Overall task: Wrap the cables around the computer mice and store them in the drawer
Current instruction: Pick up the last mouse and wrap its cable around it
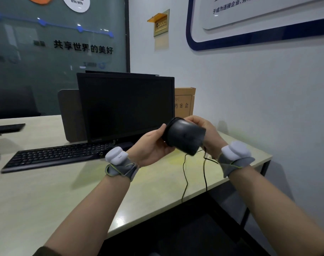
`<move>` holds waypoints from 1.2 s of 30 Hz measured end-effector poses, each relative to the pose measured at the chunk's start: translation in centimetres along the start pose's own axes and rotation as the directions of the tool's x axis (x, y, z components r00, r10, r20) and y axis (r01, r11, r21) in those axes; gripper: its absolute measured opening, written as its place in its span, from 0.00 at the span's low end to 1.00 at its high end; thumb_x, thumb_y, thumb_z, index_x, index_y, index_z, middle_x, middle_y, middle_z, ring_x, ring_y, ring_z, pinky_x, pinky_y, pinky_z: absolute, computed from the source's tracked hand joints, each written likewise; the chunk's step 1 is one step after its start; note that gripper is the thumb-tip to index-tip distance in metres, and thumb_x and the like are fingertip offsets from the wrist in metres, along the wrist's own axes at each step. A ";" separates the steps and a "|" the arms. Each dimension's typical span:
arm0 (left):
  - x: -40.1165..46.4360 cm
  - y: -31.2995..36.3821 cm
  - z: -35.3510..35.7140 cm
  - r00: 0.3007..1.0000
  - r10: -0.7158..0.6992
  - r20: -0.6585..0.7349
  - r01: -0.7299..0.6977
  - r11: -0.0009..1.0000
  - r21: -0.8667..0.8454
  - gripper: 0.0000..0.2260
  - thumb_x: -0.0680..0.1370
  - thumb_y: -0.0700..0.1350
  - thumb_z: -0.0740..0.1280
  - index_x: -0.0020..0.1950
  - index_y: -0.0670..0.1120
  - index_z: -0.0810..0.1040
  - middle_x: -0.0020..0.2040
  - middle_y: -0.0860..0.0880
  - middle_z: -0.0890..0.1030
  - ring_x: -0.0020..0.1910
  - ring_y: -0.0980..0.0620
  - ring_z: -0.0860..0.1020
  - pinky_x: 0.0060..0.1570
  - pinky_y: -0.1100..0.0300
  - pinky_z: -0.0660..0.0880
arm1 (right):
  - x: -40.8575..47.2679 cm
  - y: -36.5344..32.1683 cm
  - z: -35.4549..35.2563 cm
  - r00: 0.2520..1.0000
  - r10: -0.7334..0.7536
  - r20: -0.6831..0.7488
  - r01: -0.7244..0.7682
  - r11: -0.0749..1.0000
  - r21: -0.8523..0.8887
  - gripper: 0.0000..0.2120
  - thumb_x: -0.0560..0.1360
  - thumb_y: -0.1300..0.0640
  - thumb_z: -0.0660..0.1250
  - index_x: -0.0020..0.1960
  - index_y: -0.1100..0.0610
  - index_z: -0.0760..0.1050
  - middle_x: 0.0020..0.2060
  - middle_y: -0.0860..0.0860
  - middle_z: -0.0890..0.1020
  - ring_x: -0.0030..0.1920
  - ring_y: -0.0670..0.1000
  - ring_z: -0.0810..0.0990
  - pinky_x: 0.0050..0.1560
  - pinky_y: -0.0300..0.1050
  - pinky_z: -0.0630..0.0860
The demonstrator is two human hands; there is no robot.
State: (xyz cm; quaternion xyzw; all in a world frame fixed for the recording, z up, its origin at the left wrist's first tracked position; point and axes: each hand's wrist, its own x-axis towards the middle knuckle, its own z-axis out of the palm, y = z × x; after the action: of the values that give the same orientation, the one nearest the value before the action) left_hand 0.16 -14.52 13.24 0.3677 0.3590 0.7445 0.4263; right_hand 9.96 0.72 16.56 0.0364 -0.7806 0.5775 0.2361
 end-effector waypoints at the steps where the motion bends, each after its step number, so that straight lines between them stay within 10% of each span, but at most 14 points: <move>1: 0.2 0.0 0.1 0.999 0.032 -0.021 -0.033 0.998 -0.050 0.17 0.72 0.52 0.60 0.54 0.43 0.78 0.51 0.45 0.78 0.48 0.50 0.76 0.47 0.60 0.77 | -0.2 0.5 0.6 0.998 -0.017 -0.063 0.015 1.000 -0.026 0.13 0.76 0.69 0.58 0.38 0.55 0.74 0.29 0.46 0.80 0.29 0.43 0.77 0.30 0.36 0.74; 7: 1.9 -0.4 -0.6 0.907 0.305 -0.290 -0.291 0.952 0.092 0.09 0.80 0.44 0.59 0.53 0.41 0.74 0.49 0.43 0.79 0.47 0.51 0.81 0.49 0.61 0.79 | -0.2 2.7 4.6 0.986 0.144 -0.090 -0.161 0.961 -0.223 0.07 0.80 0.60 0.54 0.51 0.54 0.71 0.27 0.50 0.72 0.20 0.45 0.68 0.24 0.37 0.67; 13: 2.1 -0.9 -2.6 0.698 0.485 -0.526 -0.215 0.844 0.492 0.13 0.76 0.45 0.67 0.58 0.43 0.70 0.52 0.47 0.77 0.52 0.51 0.78 0.51 0.60 0.77 | -0.9 2.2 5.9 0.931 0.356 0.079 -0.303 0.876 -0.375 0.07 0.76 0.59 0.60 0.48 0.62 0.74 0.19 0.46 0.77 0.20 0.42 0.74 0.26 0.31 0.73; 16: 1.6 -1.2 -3.9 0.642 0.590 -0.489 -0.067 0.679 0.731 0.15 0.74 0.47 0.68 0.57 0.47 0.69 0.48 0.53 0.75 0.48 0.55 0.75 0.44 0.71 0.73 | -1.5 0.9 6.1 0.949 0.292 0.120 -0.160 0.772 -0.615 0.11 0.75 0.54 0.63 0.49 0.61 0.79 0.21 0.44 0.77 0.24 0.38 0.74 0.25 0.26 0.67; 20: 1.3 -1.5 -4.5 0.709 0.585 -0.393 0.046 0.518 0.854 0.14 0.75 0.48 0.68 0.57 0.48 0.70 0.49 0.52 0.75 0.45 0.58 0.74 0.36 0.73 0.70 | -1.5 -1.1 5.3 0.993 0.071 0.098 0.032 0.627 -0.779 0.10 0.76 0.52 0.62 0.50 0.53 0.82 0.33 0.48 0.82 0.36 0.48 0.80 0.37 0.44 0.75; 27: 0.6 -1.7 -3.2 0.829 0.501 -0.248 0.011 0.428 0.904 0.13 0.78 0.50 0.62 0.61 0.49 0.71 0.45 0.60 0.75 0.44 0.64 0.75 0.40 0.75 0.72 | -0.3 -2.5 1.5 0.981 0.189 0.043 -0.170 0.947 -0.272 0.07 0.76 0.57 0.64 0.44 0.55 0.80 0.28 0.48 0.83 0.27 0.44 0.80 0.28 0.32 0.74; 31: 0.1 -2.2 -2.8 0.926 0.361 -0.110 -0.048 0.402 0.914 0.09 0.79 0.51 0.59 0.59 0.55 0.70 0.47 0.59 0.76 0.41 0.62 0.74 0.39 0.77 0.70 | 0.4 -2.2 -1.1 0.966 0.259 0.026 -0.255 0.961 -0.104 0.07 0.74 0.57 0.66 0.42 0.58 0.81 0.27 0.49 0.78 0.21 0.43 0.70 0.22 0.31 0.69; 36: -0.1 -1.2 -2.7 0.982 0.184 -0.047 -0.067 0.564 0.823 0.08 0.80 0.48 0.58 0.56 0.56 0.74 0.47 0.54 0.77 0.42 0.56 0.74 0.43 0.63 0.72 | 1.0 -1.2 -3.7 0.813 0.425 0.397 -0.530 0.823 0.203 0.11 0.73 0.64 0.64 0.52 0.59 0.81 0.35 0.52 0.83 0.32 0.46 0.80 0.34 0.37 0.79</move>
State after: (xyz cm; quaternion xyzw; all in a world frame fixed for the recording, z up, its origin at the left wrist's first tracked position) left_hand -1.66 -14.75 10.89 0.4992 0.6612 0.5447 0.1304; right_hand 10.71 3.95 18.89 -0.0299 -0.6939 0.7167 -0.0630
